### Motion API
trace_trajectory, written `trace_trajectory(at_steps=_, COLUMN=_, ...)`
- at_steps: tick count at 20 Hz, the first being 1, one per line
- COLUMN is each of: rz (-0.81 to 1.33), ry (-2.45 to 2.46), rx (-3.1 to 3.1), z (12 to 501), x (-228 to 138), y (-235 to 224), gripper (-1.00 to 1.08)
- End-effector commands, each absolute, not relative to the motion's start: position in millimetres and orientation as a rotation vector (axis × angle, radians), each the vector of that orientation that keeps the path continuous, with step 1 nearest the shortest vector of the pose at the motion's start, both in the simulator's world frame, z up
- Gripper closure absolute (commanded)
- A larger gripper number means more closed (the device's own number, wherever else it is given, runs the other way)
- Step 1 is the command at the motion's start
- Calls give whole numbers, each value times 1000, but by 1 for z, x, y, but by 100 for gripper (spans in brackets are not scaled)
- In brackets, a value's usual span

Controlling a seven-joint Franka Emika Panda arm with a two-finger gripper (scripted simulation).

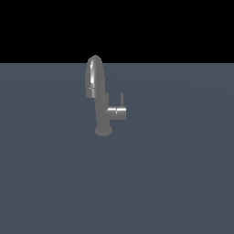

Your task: Turn on the faucet by rotating a designated handle.

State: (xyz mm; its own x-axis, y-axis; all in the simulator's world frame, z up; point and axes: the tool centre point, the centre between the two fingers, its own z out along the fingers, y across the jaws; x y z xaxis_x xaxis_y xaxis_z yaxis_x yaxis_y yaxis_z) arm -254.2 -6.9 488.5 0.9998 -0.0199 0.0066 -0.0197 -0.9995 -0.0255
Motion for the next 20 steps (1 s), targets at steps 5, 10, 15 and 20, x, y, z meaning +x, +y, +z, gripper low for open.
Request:
trace_trajectory(at_steps=5, rz=-3, ry=39, rx=-3111, z=488, x=-252, y=-7, gripper=108)
trace_trajectory(at_steps=10, rz=31, ry=73, rx=-3089, z=486, x=-243, y=-5, gripper=108)
trace_trajectory(at_steps=15, rz=89, ry=133, rx=-3047, z=483, x=-227, y=-4, gripper=108)
trace_trajectory(at_steps=20, rz=173, ry=218, rx=-2982, z=477, x=-204, y=-2, gripper=108)
